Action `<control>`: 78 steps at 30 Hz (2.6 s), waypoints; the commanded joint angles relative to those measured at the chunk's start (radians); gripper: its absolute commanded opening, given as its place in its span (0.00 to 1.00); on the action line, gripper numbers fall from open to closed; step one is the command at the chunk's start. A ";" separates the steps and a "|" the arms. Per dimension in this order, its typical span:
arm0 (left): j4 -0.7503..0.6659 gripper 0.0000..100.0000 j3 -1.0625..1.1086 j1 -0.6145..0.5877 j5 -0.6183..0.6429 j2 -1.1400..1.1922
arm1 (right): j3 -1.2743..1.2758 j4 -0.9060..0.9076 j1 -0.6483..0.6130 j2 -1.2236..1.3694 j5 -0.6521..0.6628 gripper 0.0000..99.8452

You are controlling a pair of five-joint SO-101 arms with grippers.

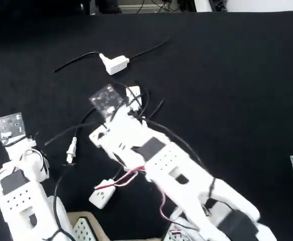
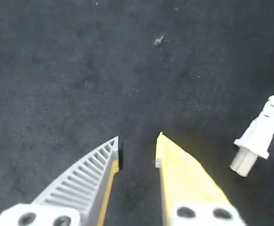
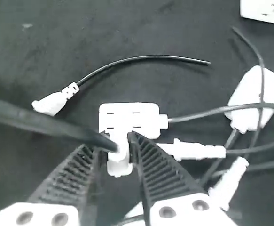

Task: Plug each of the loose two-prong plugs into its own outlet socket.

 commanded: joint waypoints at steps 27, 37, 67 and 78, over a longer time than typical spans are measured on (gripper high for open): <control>-0.026 0.14 0.035 -0.004 0.008 -0.095 | -0.208 -0.178 -0.049 0.340 0.026 0.01; -0.026 0.14 0.035 -0.004 0.006 -0.095 | -0.191 -0.180 -0.074 0.341 0.021 0.01; -0.025 0.14 0.035 -0.004 0.005 -0.095 | -0.117 -0.221 -0.020 0.323 0.029 0.01; -0.025 0.14 0.036 -0.004 0.003 -0.095 | -0.116 -0.253 -0.026 0.412 0.023 0.01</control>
